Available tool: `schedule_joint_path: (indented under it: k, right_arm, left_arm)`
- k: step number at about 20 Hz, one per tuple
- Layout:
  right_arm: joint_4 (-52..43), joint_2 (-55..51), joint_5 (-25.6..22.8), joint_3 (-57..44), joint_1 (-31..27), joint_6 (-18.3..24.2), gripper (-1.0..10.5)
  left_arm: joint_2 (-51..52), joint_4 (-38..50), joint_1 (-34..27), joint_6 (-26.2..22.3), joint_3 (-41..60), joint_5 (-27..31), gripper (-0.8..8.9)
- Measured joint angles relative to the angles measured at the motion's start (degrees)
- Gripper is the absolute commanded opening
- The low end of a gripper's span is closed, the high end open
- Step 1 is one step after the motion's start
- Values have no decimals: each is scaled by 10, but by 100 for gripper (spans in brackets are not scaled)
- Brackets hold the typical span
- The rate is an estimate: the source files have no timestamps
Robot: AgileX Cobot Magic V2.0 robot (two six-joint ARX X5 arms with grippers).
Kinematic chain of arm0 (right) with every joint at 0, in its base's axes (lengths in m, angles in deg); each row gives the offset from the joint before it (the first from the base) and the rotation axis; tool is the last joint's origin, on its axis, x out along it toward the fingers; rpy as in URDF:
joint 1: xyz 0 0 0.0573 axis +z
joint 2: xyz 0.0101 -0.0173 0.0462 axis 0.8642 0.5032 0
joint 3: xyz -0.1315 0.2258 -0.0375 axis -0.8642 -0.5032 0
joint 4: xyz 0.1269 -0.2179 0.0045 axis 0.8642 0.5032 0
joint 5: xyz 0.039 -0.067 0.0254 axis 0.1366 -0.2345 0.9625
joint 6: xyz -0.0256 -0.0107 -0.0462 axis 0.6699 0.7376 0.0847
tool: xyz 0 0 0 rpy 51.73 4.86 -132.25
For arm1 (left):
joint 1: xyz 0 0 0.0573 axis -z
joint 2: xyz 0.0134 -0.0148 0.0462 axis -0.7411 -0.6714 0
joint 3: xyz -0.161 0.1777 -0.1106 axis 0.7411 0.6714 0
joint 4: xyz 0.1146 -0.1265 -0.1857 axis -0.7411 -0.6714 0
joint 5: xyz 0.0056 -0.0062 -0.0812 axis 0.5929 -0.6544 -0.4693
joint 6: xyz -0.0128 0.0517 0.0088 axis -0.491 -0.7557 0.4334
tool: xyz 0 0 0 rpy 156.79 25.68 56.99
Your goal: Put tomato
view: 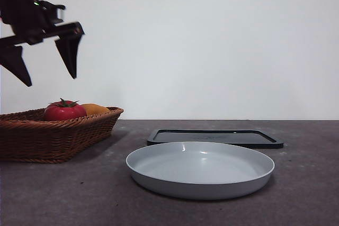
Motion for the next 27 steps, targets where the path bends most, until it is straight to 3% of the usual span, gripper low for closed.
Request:
schedule_joint_path:
  k: [7, 13, 18, 23, 27]
  right_arm:
    - [0, 0, 0, 0, 0, 0, 573]
    - [0, 0, 0, 0, 0, 0, 573]
    - [0, 0, 0, 0, 0, 0, 573]
    - [0, 0, 0, 0, 0, 0, 573]
    - [0, 0, 0, 0, 0, 0, 573]
  left_arm:
    - [-106, 2, 29, -9, -67, 46, 743]
    - [-150, 4, 33, -10, -68, 47, 738]
    - [-153, 15, 33, -10, -71, 47, 351]
    - [-153, 14, 33, -10, -72, 47, 309]
    - [-153, -45, 33, -10, -106, 47, 309]
